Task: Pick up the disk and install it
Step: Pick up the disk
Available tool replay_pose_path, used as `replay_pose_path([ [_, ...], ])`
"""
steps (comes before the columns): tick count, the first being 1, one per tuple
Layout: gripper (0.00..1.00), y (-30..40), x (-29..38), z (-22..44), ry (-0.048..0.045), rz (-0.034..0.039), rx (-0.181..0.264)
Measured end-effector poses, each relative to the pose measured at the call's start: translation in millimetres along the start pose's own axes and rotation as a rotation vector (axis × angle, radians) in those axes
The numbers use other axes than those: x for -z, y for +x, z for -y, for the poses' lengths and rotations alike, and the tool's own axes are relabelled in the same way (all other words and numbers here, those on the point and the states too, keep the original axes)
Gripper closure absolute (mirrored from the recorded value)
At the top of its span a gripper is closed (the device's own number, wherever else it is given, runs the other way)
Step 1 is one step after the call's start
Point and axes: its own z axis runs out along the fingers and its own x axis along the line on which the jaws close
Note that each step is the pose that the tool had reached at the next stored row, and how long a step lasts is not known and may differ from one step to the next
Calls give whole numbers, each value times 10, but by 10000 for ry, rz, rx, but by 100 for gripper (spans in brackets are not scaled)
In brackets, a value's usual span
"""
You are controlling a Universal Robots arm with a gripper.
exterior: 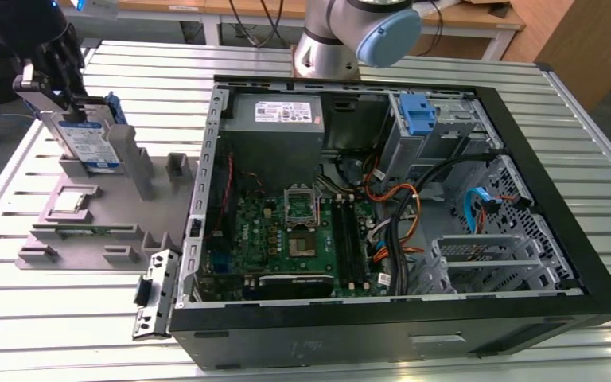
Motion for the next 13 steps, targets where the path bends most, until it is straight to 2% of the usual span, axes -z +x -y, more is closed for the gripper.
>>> replay_pose_path([
  [12,56,0,4,0,-1,-1,0],
  [13,63,0,4,0,-1,-1,0],
])
